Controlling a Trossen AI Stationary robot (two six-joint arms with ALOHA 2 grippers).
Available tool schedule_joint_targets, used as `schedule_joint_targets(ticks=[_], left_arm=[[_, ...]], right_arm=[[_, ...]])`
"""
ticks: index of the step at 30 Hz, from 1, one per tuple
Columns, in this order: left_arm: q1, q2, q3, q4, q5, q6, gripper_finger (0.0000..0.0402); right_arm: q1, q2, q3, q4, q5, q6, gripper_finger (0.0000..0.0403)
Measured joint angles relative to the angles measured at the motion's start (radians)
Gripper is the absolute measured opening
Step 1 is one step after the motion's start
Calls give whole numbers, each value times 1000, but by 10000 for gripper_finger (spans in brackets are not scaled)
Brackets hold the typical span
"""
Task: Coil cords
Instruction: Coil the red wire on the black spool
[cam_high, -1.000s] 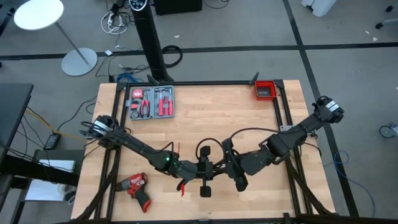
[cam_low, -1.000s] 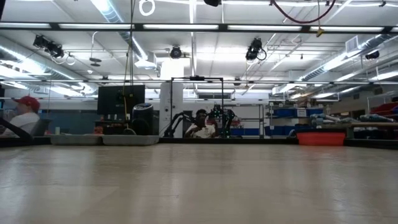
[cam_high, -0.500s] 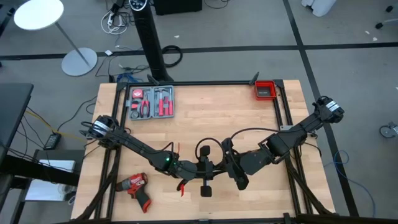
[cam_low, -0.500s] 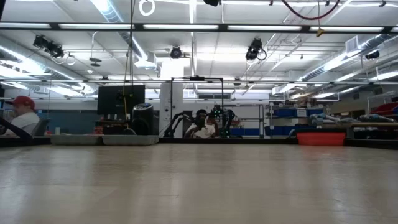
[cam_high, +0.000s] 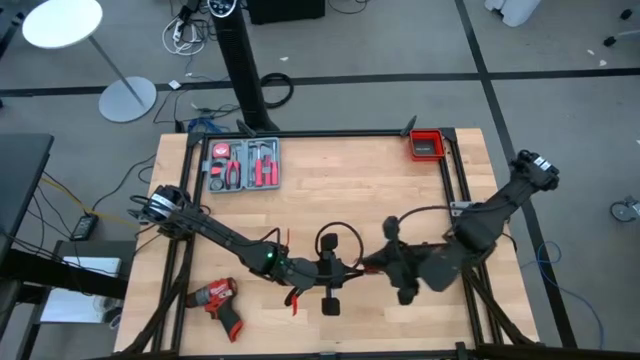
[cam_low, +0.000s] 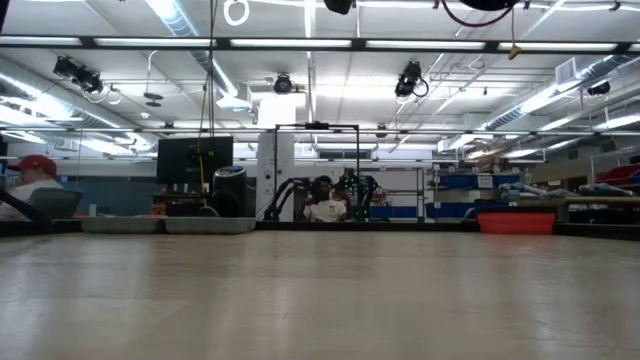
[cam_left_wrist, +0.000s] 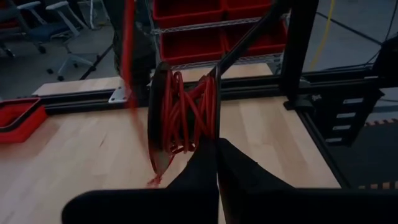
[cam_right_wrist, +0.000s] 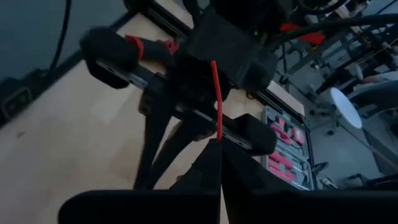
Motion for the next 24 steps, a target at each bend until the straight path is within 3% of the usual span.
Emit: schedule_joint_targets(ticks=[18, 24], left_arm=[[-3, -15, 0, -68, -79, 26, 0], [-15, -15, 0, -61, -161, 96, 0]], right_arm=[[184, -46, 0, -240, 115, 275, 0], [208, -44, -9, -287, 114, 354, 0]])
